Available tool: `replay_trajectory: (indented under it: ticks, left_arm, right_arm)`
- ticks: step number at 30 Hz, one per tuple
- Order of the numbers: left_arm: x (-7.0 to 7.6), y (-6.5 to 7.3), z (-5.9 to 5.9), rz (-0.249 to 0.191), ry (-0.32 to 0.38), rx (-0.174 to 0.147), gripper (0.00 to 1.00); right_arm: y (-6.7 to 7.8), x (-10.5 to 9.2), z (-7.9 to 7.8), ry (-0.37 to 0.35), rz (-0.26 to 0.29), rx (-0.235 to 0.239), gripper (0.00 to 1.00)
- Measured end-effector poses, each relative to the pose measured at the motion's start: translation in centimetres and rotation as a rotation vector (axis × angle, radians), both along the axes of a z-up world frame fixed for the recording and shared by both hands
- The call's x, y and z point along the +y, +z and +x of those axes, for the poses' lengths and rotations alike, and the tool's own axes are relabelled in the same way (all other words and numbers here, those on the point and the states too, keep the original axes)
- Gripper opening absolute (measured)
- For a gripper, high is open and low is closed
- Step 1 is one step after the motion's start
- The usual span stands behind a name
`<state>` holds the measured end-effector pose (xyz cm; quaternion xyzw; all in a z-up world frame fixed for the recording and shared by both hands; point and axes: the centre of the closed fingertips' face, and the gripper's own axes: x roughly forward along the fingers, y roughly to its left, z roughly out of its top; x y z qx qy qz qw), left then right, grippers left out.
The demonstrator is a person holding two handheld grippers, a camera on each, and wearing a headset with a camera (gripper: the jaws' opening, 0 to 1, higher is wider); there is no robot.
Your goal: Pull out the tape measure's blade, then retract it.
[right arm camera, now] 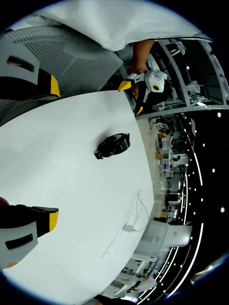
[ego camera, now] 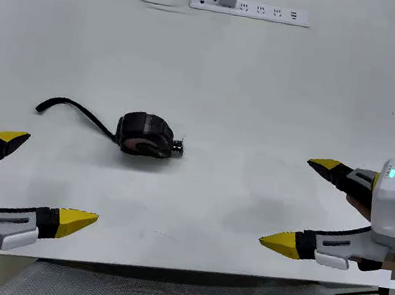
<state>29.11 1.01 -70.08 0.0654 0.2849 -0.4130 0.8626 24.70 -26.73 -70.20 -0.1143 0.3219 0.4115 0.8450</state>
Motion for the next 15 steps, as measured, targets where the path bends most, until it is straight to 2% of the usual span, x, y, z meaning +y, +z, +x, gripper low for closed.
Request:
replay_trajectory:
  ticks: [15]
  left_arm:
    - [-0.01, 0.18, 0.05, -0.002, -0.006, -0.004, 0.99]
  right_arm:
    - [0.14, -0.3, 0.21, -0.003, -0.007, -0.005, 0.91]
